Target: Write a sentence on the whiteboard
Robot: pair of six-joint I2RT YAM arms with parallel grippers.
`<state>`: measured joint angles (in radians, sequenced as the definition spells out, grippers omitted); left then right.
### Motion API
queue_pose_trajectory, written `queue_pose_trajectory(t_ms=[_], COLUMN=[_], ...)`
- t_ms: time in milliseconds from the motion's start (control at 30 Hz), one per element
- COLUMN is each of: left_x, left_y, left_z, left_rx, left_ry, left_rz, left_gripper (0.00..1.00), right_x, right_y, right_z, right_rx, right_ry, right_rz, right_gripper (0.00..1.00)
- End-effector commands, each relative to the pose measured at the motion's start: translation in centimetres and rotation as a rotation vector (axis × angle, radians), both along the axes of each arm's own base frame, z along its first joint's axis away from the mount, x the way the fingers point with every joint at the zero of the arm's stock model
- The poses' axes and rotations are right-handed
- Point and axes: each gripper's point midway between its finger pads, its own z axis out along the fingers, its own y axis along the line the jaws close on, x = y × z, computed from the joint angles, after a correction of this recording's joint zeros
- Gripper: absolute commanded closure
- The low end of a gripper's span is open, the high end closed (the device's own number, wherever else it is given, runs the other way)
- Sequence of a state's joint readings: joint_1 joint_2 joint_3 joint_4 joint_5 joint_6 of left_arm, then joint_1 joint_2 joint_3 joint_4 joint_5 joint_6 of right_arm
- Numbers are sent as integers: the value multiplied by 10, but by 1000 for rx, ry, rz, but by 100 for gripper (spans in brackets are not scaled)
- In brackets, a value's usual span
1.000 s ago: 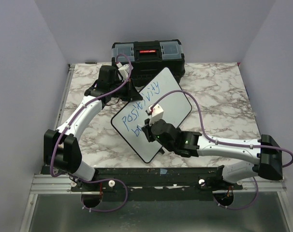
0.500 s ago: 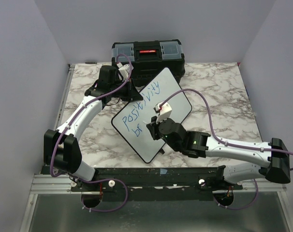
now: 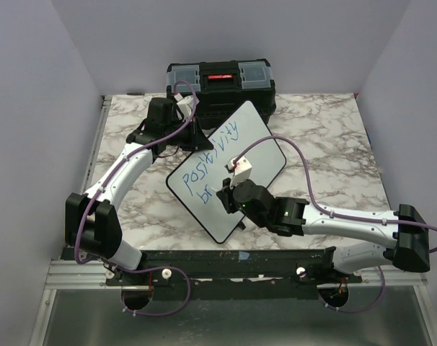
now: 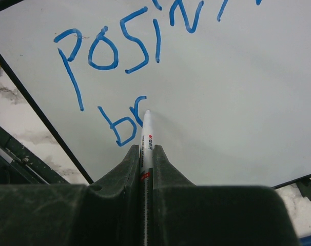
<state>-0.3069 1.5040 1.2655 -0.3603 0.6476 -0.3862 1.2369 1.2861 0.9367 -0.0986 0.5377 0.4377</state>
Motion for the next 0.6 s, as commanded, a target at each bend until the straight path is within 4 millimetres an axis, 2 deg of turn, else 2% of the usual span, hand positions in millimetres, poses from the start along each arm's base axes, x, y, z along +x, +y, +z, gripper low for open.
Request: queue_pose_trajectory(t_ms=[0, 267, 567], left_x=[12, 11, 11], left_y=[8, 8, 8], left_z=[2, 2, 2], left_rx=[45, 46, 46], left_ry=[-79, -79, -81], left_rz=[23, 24, 23], left_gripper=[100, 100, 100], right_x=[-2, 1, 11], right_y=[6, 6, -2], right_z=[-13, -26, -24], right_rx=[-5, -38, -59], right_ry=[25, 38, 19], right_rz=[16, -10, -87], right_gripper=[99, 99, 99])
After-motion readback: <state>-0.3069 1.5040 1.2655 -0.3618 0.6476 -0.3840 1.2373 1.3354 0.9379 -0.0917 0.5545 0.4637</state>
